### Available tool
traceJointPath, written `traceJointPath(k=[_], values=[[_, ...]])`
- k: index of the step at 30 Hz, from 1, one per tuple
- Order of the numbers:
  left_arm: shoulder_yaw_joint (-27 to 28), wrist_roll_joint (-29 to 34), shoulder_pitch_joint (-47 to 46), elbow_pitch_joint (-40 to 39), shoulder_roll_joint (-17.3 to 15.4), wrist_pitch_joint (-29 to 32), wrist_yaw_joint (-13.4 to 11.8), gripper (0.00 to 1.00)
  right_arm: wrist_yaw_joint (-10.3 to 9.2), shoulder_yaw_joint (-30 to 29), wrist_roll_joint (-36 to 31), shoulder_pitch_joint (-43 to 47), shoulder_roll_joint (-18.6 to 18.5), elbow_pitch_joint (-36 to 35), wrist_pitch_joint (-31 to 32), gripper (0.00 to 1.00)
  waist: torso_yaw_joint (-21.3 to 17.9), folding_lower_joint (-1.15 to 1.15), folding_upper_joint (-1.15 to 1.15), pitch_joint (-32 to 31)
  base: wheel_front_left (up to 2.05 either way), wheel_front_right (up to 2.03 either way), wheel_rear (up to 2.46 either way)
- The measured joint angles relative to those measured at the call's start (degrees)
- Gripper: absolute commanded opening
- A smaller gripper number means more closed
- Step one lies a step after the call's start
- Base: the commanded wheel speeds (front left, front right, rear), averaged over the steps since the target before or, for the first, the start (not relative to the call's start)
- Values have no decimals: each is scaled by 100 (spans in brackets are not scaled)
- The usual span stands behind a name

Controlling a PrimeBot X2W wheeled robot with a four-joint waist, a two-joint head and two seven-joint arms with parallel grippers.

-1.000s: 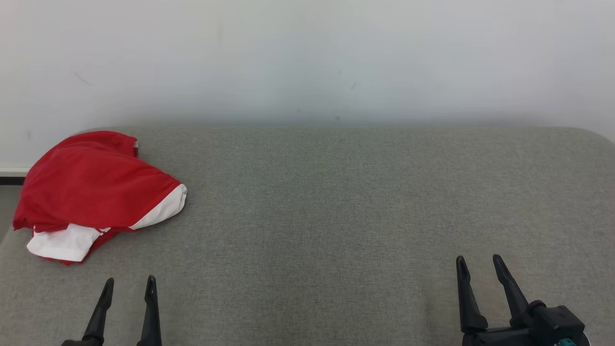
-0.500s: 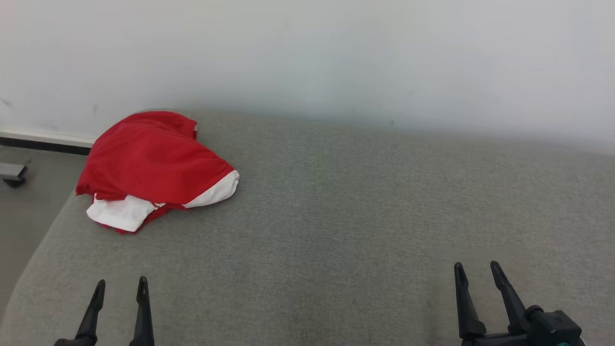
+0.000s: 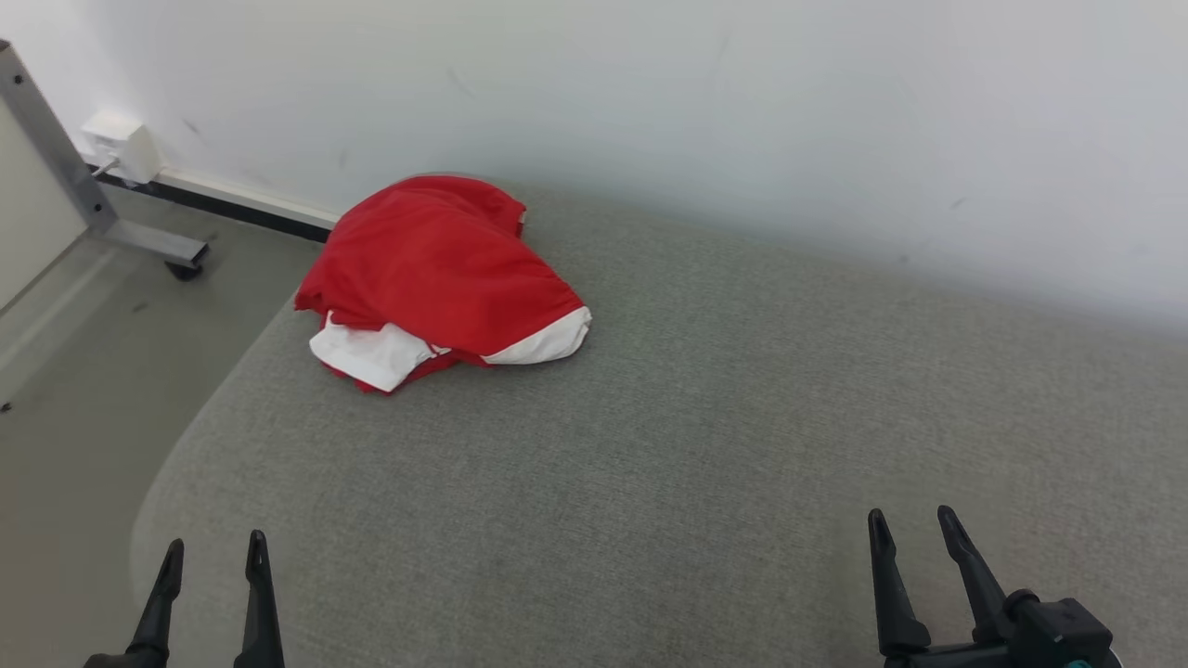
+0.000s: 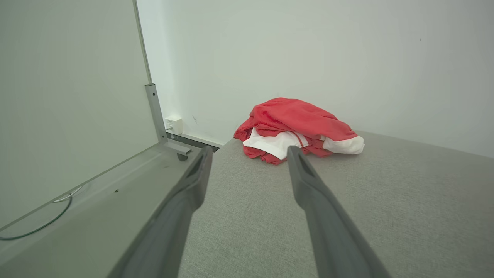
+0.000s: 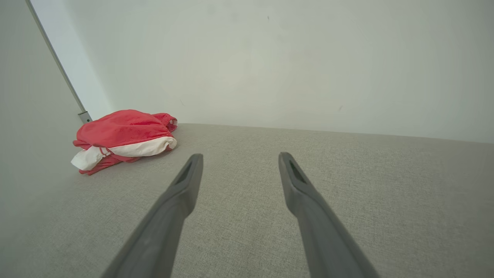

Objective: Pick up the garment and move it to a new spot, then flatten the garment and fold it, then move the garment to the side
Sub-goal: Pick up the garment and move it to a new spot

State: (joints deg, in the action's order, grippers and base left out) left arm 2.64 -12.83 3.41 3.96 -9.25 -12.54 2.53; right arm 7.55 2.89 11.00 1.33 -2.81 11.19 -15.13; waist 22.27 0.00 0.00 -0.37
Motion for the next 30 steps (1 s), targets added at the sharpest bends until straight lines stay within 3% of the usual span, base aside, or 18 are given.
traceJointPath(k=[12, 24, 30], values=[[115, -58, 27, -16, 8, -58, -182, 100, 0, 97, -83, -91, 2, 41, 0, 100, 665, 0, 0, 134, 0, 0, 0], [245, -192, -22, 20, 29, -157, -248, 100, 0, 149, -162, -259, 1, 104, 31, 100, 761, 0, 1, 368, 0, 0, 0], [241, -337, -611, 194, -111, -157, -96, 100, 0, 121, -272, -383, 0, 26, 57, 100, 635, 0, 1, 443, 0, 0, 0]])
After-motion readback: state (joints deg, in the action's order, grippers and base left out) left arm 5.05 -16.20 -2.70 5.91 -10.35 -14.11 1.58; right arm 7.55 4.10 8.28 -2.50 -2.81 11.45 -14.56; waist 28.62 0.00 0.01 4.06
